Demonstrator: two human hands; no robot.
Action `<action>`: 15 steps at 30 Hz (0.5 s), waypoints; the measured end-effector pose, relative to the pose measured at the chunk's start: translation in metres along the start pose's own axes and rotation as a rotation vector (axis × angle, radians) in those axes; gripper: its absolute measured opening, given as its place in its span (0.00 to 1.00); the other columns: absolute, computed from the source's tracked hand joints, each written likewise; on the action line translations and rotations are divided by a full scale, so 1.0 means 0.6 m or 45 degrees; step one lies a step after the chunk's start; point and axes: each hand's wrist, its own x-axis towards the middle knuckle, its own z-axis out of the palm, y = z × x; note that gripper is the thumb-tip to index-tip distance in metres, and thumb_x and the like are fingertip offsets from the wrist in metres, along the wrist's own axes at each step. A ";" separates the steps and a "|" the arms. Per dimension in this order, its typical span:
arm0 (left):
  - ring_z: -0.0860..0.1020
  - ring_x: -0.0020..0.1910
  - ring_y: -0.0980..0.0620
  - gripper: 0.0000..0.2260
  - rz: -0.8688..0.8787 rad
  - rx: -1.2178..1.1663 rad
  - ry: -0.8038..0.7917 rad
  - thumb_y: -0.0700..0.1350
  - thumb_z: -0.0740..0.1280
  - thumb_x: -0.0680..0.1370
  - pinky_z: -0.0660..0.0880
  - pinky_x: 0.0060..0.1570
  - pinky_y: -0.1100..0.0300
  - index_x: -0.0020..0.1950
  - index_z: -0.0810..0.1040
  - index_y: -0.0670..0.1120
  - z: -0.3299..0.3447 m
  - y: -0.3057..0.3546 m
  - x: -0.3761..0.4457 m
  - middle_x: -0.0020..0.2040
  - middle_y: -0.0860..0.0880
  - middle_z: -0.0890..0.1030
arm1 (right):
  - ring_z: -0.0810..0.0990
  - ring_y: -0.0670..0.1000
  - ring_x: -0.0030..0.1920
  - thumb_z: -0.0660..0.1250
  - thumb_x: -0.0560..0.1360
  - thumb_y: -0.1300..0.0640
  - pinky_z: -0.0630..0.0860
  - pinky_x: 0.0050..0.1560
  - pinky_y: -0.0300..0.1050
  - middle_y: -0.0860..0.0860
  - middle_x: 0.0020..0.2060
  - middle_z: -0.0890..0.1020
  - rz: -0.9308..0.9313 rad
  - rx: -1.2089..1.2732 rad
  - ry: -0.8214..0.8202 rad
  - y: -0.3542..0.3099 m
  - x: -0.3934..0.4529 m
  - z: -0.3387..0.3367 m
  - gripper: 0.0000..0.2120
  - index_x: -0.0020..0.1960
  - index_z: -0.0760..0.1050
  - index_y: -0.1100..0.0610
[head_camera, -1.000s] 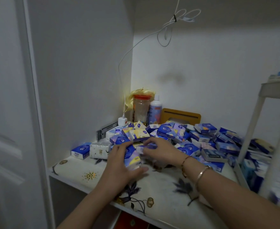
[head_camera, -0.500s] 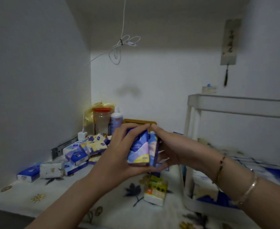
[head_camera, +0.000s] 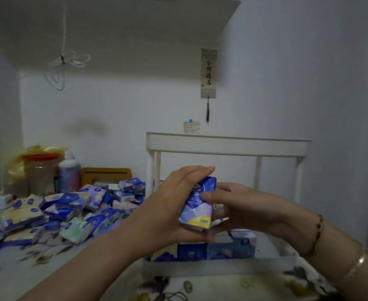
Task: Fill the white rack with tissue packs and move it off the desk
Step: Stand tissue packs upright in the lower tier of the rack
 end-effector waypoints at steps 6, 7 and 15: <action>0.53 0.74 0.66 0.51 -0.163 -0.178 -0.097 0.61 0.77 0.62 0.57 0.70 0.71 0.76 0.48 0.62 0.090 0.007 0.051 0.76 0.66 0.50 | 0.82 0.51 0.41 0.65 0.75 0.62 0.82 0.47 0.48 0.58 0.46 0.82 0.093 -0.052 0.403 0.038 -0.043 -0.069 0.13 0.59 0.71 0.61; 0.52 0.74 0.68 0.50 -0.244 -0.202 -0.113 0.64 0.75 0.62 0.56 0.69 0.71 0.75 0.47 0.64 0.099 0.006 0.058 0.76 0.67 0.49 | 0.81 0.50 0.41 0.66 0.74 0.62 0.82 0.45 0.47 0.56 0.45 0.81 0.092 -0.142 0.524 0.044 -0.044 -0.083 0.15 0.60 0.70 0.60; 0.61 0.74 0.54 0.28 -0.693 0.048 -0.422 0.65 0.49 0.78 0.57 0.72 0.55 0.75 0.63 0.54 0.166 -0.066 0.075 0.76 0.53 0.62 | 0.79 0.50 0.47 0.75 0.63 0.60 0.78 0.37 0.41 0.53 0.51 0.75 0.175 -0.912 0.804 0.085 -0.009 -0.165 0.35 0.64 0.60 0.55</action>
